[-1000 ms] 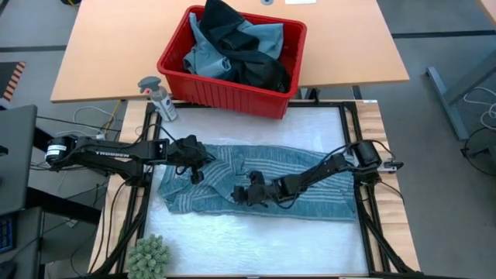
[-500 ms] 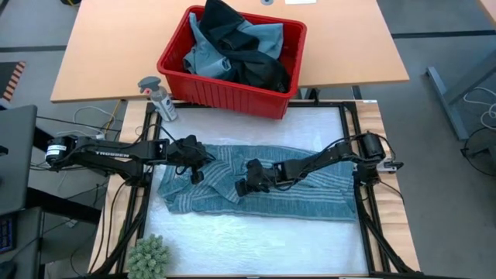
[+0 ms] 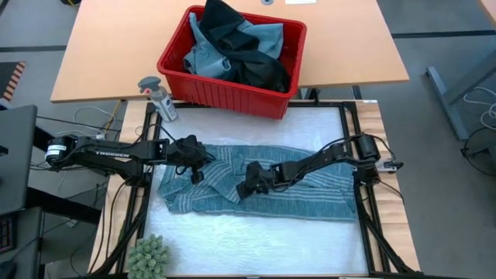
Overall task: Fold Laundry from Bin
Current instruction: Fold the light blue shirt
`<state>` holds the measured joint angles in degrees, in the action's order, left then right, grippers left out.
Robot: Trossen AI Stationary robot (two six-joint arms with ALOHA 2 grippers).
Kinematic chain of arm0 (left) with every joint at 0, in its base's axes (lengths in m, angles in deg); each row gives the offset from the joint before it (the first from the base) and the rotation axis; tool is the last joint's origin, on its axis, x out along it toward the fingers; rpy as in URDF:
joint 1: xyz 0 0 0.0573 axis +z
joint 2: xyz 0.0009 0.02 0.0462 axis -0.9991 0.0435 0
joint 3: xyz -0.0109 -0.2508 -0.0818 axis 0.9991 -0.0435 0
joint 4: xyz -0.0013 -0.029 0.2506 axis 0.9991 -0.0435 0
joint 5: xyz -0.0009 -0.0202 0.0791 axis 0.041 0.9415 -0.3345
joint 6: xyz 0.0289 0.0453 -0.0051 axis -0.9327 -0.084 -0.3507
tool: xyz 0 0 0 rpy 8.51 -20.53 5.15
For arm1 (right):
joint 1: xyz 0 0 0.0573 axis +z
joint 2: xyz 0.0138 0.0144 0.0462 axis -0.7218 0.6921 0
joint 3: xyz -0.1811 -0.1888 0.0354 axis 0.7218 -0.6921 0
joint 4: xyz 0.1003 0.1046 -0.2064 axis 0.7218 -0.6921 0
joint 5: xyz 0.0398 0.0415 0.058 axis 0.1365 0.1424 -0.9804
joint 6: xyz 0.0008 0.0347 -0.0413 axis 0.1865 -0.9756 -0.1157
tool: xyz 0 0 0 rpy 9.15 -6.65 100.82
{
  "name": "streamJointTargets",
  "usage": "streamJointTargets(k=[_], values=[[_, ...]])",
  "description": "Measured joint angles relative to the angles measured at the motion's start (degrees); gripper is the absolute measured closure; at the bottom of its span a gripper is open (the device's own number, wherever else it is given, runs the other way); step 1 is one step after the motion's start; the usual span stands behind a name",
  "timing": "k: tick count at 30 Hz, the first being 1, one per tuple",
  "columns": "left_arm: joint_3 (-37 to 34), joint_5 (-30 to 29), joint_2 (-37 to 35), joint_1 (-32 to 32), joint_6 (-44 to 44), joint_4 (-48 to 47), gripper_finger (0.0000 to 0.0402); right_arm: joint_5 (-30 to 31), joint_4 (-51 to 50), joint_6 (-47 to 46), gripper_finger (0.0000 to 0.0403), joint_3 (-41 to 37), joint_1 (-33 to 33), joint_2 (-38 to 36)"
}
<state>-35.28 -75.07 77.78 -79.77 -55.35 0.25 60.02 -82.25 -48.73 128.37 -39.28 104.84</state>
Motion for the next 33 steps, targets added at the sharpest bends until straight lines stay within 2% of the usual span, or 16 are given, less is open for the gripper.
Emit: streamJointTargets(k=[10, 21, 33], values=[[0.0, -1.6, 0.0, 0.0, 0.0, 0.1, 0.0401, -1.9, 2.6, 1.8, 0.0209, 0.0, -0.6, 1.2], [0.0, -2.6, 0.0, 0.0, 0.0, 0.3, 0.0401, -3.7, 2.7, 2.8, 0.0384, 0.0, -1.4, 1.1], [0.0, -2.5, 0.0, 0.0, 1.1, 0.2, 0.0401, -4.3, 2.7, 4.1, 0.0386, 0.0, -3.8, -1.5]])
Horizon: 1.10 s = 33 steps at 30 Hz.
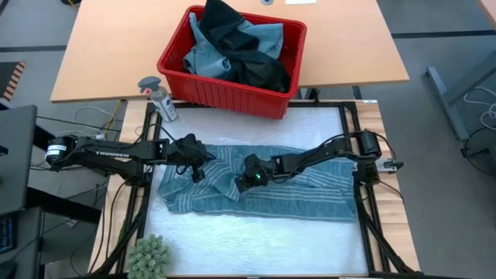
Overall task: Fold Laundry from Bin
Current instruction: Fold the light blue shirt
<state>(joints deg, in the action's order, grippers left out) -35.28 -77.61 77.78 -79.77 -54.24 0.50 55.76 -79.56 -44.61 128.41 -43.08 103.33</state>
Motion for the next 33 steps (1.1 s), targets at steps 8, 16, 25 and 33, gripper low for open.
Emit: streamJointTargets(k=[8, 16, 25, 33], values=[[0.0, 0.0, 0.0, 0.0, 3.6, 0.0, 0.0401, 0.1, -0.6, 2.2, 0.0386, 0.5, -1.5, -0.4], [0.0, 0.0, 0.0, 0.0, 6.7, -0.2, 0.0401, 3.2, -15.3, 12.4, 0.0386, 11.2, -1.9, -0.5], [0.0, -6.3, -0.1, 0.0, 12.3, -0.2, 0.0401, 6.4, -25.4, 18.5, 0.0386, 15.4, -4.3, -0.5], [0.0, -10.9, -0.1, -1.4, 13.9, -0.7, 0.0402, 8.5, -23.7, 23.3, 0.0386, 15.5, -5.9, -0.3]])
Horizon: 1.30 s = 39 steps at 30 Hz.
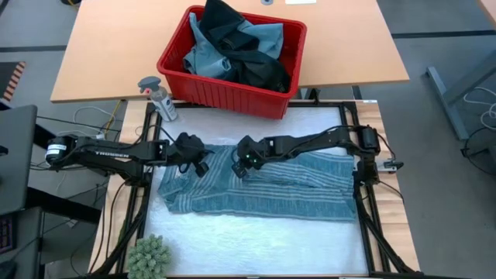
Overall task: Fold Laundry from Bin
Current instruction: Fold the light blue shirt
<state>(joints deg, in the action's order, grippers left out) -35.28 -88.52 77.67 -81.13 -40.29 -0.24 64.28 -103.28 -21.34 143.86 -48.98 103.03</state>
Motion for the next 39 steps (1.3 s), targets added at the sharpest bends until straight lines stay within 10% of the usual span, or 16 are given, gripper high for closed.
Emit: streamJointTargets(k=[39], values=[[-5.8, -29.0, 0.1, -31.8, 27.7, -10.1, 0.0401, 6.4, 3.0, 10.4, 0.0386, 0.0, 6.2, 2.1]])
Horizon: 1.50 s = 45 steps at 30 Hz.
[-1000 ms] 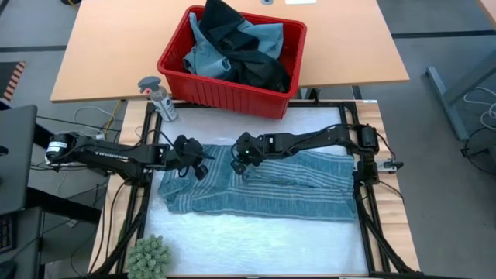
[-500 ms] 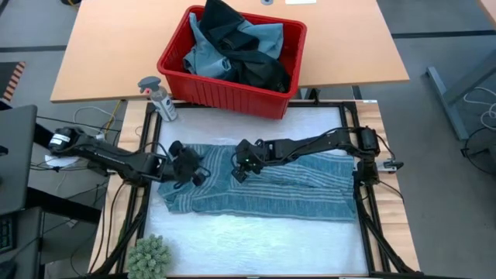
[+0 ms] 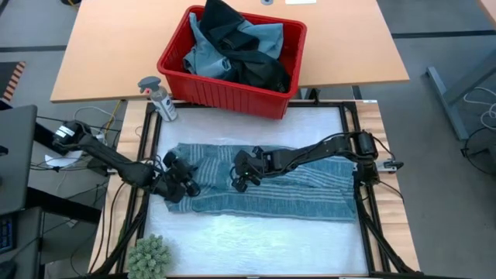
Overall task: Fold Laundry from Bin
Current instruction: Fold the light blue shirt
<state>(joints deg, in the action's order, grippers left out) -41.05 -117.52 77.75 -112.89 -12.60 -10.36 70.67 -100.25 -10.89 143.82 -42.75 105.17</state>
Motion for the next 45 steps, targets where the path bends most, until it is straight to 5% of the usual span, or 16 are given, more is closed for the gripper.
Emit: streamJointTargets(k=[13, 20, 26, 33, 45], values=[[-3.1, -0.4, 0.0, -0.3, 5.3, 2.9, 0.0394, -0.3, 0.8, 0.0, 0.0386, 0.0, -0.1, 0.0], [-3.1, 6.9, 0.0, 3.6, 5.4, 3.9, 0.0336, -0.3, 1.4, 0.0, 0.0386, 0.0, -0.2, 0.0], [-3.1, 7.6, 0.0, 7.6, 3.0, 6.9, 0.0276, -0.3, 1.5, 0.7, 0.0386, 0.0, -0.2, 0.0], [-3.1, 9.6, 0.0, 13.4, -0.4, 7.1, 0.0267, -0.3, 1.4, 0.9, 0.0386, 0.0, -0.2, 0.0], [-7.6, 25.3, 0.4, 25.3, -8.4, 18.2, 0.0272, -0.2, 1.4, 1.5, 0.0386, 0.0, -0.6, 0.0]])
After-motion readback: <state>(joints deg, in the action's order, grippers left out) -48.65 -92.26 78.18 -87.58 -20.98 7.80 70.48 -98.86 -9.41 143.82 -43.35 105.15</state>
